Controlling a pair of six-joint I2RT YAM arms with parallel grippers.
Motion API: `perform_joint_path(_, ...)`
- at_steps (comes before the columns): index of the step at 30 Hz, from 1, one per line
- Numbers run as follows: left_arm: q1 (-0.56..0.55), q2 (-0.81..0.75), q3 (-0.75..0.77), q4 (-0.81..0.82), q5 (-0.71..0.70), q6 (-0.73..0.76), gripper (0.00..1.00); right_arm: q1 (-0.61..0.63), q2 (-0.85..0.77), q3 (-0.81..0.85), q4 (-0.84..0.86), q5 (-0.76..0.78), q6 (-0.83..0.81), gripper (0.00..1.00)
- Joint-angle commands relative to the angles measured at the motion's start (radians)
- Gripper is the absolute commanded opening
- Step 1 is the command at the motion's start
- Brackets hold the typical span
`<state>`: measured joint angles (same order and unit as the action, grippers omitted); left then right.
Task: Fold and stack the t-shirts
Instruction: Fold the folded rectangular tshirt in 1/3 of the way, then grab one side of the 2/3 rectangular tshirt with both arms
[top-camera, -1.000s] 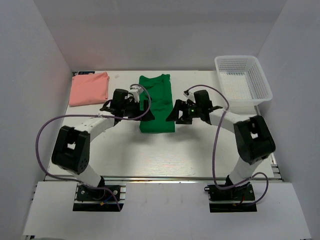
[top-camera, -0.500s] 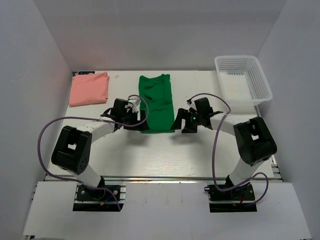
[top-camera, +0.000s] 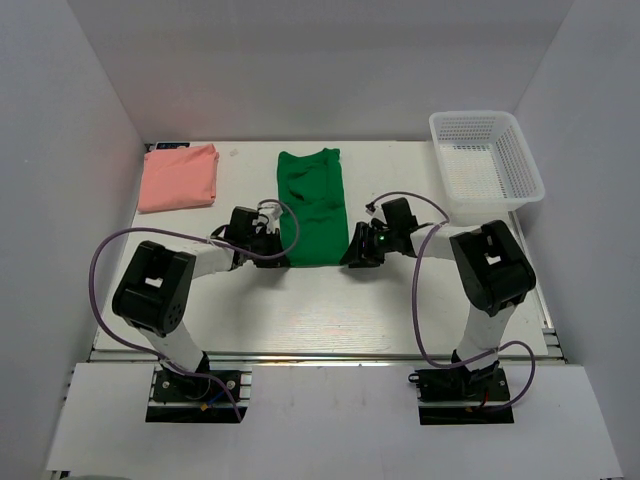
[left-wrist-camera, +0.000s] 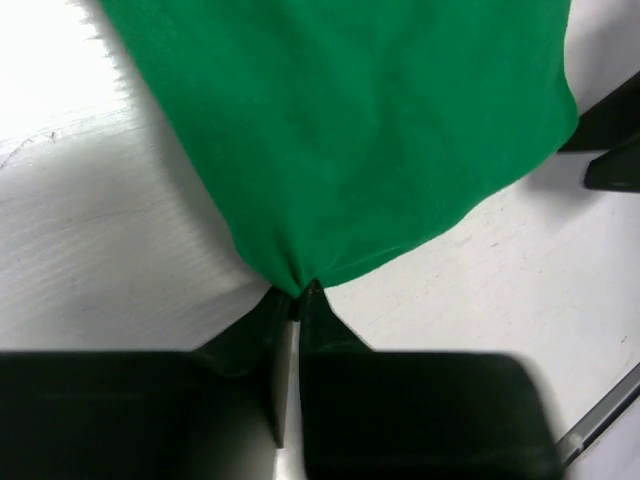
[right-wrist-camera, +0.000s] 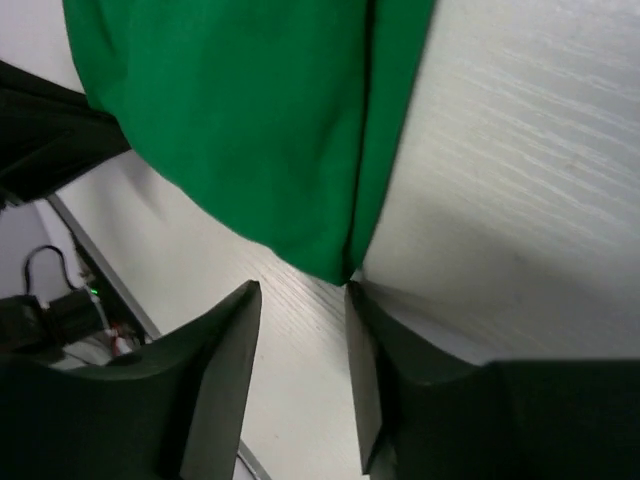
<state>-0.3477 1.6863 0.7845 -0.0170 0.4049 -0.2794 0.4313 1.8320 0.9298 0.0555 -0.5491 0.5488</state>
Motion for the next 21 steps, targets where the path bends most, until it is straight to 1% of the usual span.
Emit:
perform_joint_path(1, 0.0, -0.023, -0.034, 0.0, 0.025, -0.001, 0.08, 0.012, 0.046, 0.015, -0.006, 0.006, 0.002, 0.44)
perform_joint_path(2, 0.0, -0.034, -0.034, 0.0, 0.025, -0.001, 0.08, 0.015, 0.046, 0.014, 0.003, 0.005, 0.005, 0.36)
perform_joint_path(4, 0.0, -0.056, -0.056, 0.0, 0.015, -0.001, 0.07, 0.018, 0.044, 0.015, 0.01, 0.015, 0.007, 0.25)
perform_joint_path(5, 0.0, -0.069, -0.056, 0.018, 0.015, -0.012, 0.03, 0.017, 0.044, 0.017, 0.015, 0.014, 0.005, 0.04)
perform_joint_path(6, 0.0, -0.069, -0.056, 0.019, 0.026, -0.012, 0.0, 0.021, 0.043, 0.011, 0.024, 0.021, 0.005, 0.0)
perform_joint_path(10, 0.0, -0.08, -0.056, 0.051, 0.083, -0.021, 0.0, 0.021, 0.017, -0.005, 0.053, 0.038, -0.007, 0.0)
perform_joint_path(12, 0.0, -0.114, -0.065, 0.051, 0.094, -0.021, 0.0, 0.026, -0.016, -0.037, 0.081, 0.026, -0.023, 0.0)
perform_joint_path(14, 0.0, -0.146, -0.074, 0.042, 0.103, -0.021, 0.0, 0.03, -0.087, -0.074, 0.118, 0.026, -0.041, 0.0)
perform_joint_path(15, 0.0, -0.186, -0.088, 0.042, 0.123, -0.032, 0.0, 0.037, -0.108, -0.088, 0.135, 0.026, -0.047, 0.0)
perform_joint_path(16, 0.0, -0.207, -0.088, 0.042, 0.132, -0.032, 0.0, 0.038, -0.182, -0.141, 0.148, 0.026, -0.067, 0.0)
perform_joint_path(17, 0.0, -0.23, -0.105, 0.042, 0.141, -0.032, 0.0, 0.043, -0.206, -0.161, 0.173, 0.038, -0.078, 0.0)
perform_joint_path(19, 0.0, -0.298, -0.136, 0.031, 0.172, -0.055, 0.0, 0.059, -0.255, -0.216, 0.184, 0.069, -0.099, 0.0)
perform_joint_path(20, 0.0, -0.324, -0.136, 0.031, 0.186, -0.055, 0.0, 0.06, -0.323, -0.226, 0.176, 0.08, -0.105, 0.0)
perform_joint_path(21, -0.01, -0.347, -0.151, 0.01, 0.213, -0.072, 0.0, 0.063, -0.344, -0.238, 0.176, 0.08, -0.108, 0.0)
